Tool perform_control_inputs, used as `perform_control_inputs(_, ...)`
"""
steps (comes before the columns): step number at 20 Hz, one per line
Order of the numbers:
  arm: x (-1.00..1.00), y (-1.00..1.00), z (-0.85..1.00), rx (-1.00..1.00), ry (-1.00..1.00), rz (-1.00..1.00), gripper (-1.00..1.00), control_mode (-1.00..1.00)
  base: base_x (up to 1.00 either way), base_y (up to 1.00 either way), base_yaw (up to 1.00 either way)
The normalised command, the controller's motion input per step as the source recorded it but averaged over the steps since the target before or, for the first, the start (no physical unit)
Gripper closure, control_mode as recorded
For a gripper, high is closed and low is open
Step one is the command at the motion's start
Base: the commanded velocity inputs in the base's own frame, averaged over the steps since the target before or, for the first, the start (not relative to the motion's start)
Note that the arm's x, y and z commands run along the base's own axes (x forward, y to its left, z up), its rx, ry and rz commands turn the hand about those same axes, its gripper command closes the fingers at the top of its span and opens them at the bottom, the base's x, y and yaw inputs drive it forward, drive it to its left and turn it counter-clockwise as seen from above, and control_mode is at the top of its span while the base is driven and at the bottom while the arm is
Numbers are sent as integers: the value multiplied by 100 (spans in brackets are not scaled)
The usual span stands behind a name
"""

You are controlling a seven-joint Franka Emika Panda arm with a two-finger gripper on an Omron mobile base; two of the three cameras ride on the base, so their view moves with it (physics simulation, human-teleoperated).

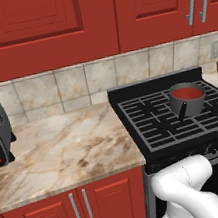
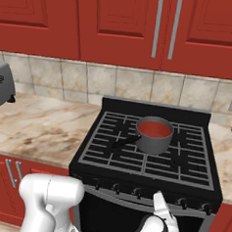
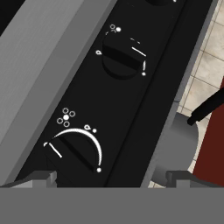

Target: Wait until the marinara sauce is simmered to a deep red color and then turn off the stove.

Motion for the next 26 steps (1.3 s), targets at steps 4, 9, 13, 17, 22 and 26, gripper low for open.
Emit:
perform_control_inputs(4, 0, 0, 0, 0, 0, 0, -100, -100, 0, 0, 0)
perform_control_inputs(9, 0, 0, 0, 0, 0, 0, -100, -100, 0, 0, 0)
perform_control_inputs(13, 0, 0, 0, 0, 0, 0, -100, -100, 0, 0, 0)
perform_control_inputs(17, 0, 0, 0, 0, 0, 0, -100, -100, 0, 0, 0)
perform_control_inputs(22, 0, 0, 0, 0, 0, 0, -100, -100, 0, 0, 0)
perform_control_inputs(26, 0, 0, 0, 0, 0, 0, -100, -100, 0, 0, 0)
